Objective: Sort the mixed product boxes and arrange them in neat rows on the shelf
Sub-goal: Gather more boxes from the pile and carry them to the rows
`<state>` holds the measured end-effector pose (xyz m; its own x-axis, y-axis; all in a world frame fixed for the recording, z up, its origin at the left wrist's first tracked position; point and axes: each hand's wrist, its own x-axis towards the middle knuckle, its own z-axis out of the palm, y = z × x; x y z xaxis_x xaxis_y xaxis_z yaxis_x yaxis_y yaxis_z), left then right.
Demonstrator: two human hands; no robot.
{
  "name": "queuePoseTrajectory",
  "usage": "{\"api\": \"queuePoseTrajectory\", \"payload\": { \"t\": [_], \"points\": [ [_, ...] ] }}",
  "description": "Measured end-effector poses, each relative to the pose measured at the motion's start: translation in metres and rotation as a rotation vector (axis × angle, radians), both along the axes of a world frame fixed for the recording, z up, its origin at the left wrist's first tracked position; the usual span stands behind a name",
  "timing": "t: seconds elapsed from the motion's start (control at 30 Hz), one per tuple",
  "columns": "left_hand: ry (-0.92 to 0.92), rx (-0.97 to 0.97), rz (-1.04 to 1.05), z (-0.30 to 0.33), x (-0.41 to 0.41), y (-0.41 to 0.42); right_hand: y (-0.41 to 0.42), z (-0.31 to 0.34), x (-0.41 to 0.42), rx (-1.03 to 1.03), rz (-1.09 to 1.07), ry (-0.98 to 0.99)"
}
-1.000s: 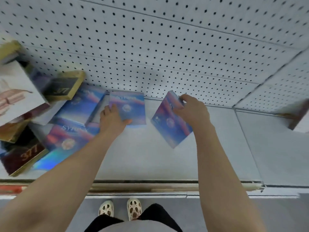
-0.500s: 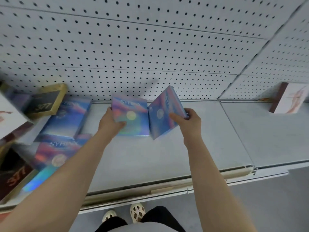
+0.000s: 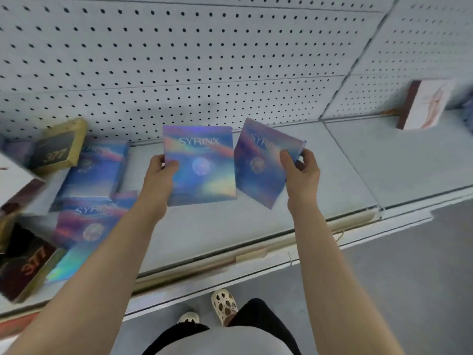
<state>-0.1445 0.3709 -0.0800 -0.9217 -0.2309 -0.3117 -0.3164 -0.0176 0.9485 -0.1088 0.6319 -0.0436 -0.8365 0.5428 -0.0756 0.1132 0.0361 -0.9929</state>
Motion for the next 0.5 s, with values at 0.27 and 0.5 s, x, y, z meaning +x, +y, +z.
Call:
{"api": "queuePoseTrajectory", "payload": {
  "t": [0.27,0.5],
  "points": [
    [0.134,-0.087,-0.340,0.006,0.049,0.051,0.026,0.003,0.135,0.011,-0.372,0.015],
    [0.082,0.084,-0.662,0.020,0.098,0.129,0.081,-0.009,0.244,-0.043,-0.608,0.014]
  ]
}}
